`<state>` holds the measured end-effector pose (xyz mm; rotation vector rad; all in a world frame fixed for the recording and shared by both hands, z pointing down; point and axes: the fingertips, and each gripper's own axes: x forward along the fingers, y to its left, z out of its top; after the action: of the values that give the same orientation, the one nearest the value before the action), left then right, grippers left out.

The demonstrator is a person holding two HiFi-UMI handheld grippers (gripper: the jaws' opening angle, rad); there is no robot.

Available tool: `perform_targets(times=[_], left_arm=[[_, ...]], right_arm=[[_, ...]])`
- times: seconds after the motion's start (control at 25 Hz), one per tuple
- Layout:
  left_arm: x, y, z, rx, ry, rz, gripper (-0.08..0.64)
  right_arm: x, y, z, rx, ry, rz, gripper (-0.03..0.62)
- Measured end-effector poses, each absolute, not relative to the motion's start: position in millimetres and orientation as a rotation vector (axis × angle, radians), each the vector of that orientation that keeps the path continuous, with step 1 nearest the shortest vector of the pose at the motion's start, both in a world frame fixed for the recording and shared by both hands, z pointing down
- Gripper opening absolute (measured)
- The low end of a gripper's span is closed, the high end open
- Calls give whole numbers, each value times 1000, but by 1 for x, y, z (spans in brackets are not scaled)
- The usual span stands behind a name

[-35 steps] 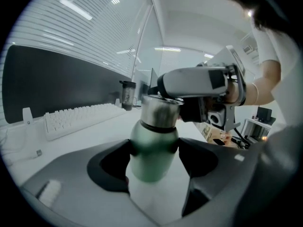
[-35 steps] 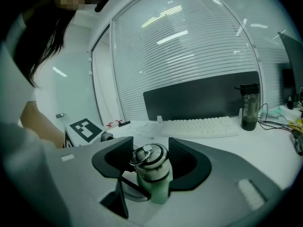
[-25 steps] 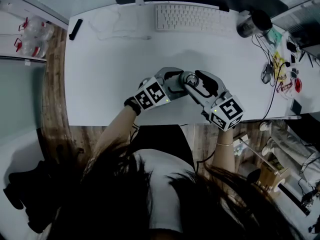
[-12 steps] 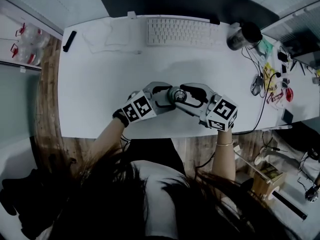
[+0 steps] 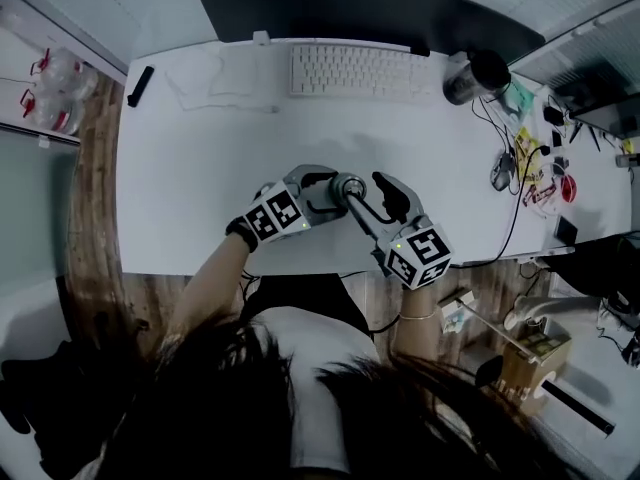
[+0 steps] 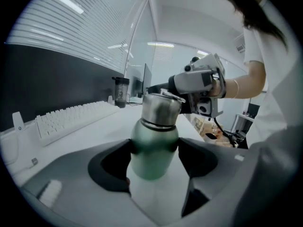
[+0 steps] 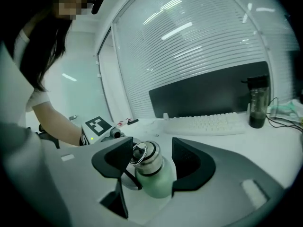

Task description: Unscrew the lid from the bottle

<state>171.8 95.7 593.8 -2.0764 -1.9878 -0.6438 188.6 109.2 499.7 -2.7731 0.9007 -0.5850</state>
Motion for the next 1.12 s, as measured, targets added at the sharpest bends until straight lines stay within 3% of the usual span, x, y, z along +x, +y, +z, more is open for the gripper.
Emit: perform_targets(times=[0.48, 1.12], left_arm=[[170, 97, 595, -2079, -1981, -648, 368], [169, 96, 594, -2065, -1981, -643, 368]], right_arm=[[174, 101, 512, -2831, 763, -569, 233], [168, 104, 514, -2772, 1176, -577, 206]])
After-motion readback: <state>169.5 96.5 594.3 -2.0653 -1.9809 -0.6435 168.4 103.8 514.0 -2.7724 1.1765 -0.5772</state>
